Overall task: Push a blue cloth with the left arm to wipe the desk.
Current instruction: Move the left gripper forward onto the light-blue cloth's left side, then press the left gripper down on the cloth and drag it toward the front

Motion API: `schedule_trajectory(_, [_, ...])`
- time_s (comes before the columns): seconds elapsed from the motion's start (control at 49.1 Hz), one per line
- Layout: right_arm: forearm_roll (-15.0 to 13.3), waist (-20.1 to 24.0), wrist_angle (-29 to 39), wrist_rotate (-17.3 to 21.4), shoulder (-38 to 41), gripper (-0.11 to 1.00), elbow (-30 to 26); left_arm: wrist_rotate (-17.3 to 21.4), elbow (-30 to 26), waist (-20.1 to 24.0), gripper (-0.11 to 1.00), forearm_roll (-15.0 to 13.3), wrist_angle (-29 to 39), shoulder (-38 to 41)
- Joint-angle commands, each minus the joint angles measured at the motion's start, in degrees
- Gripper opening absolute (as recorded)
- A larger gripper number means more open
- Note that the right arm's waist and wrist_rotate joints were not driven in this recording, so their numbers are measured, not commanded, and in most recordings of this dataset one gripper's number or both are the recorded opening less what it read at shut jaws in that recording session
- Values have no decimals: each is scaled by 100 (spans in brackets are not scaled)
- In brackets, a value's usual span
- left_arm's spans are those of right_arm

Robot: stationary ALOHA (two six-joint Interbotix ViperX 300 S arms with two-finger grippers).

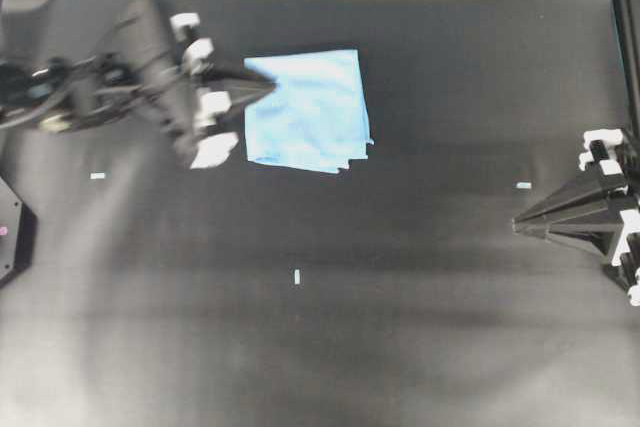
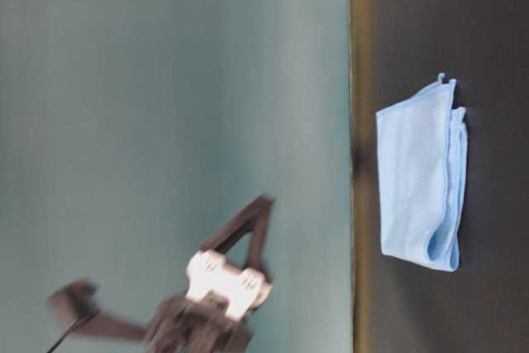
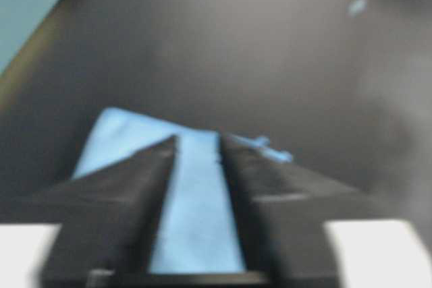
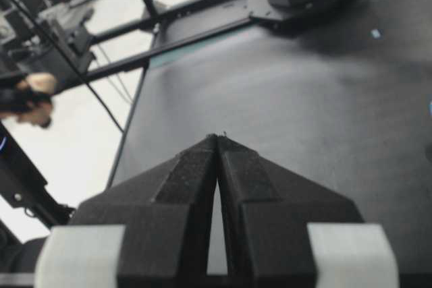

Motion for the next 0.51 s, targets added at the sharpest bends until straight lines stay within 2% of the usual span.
schedule_trajectory(0.0, [9, 0, -62, 0, 26, 0, -114, 9, -343, 193, 50, 9, -44, 492])
schedule_trajectory(0.081, [9, -9, -62, 0, 18, 0, -114, 9, -527, 343, 74, 9, -35, 914])
schedule_trajectory(0.163, [9, 0, -62, 9, 9, 0, -114, 9, -729, 457, 89, 9, 18, 1274])
schedule_trajectory(0.305, [9, -9, -70, 9, 9, 0, -105, 62, -1011, 510, 90, 9, 211, 1828])
schedule_trajectory(0.489, [9, -9, -62, 9, 0, 0, -79, 79, -1090, 501, 90, 9, 255, 2171])
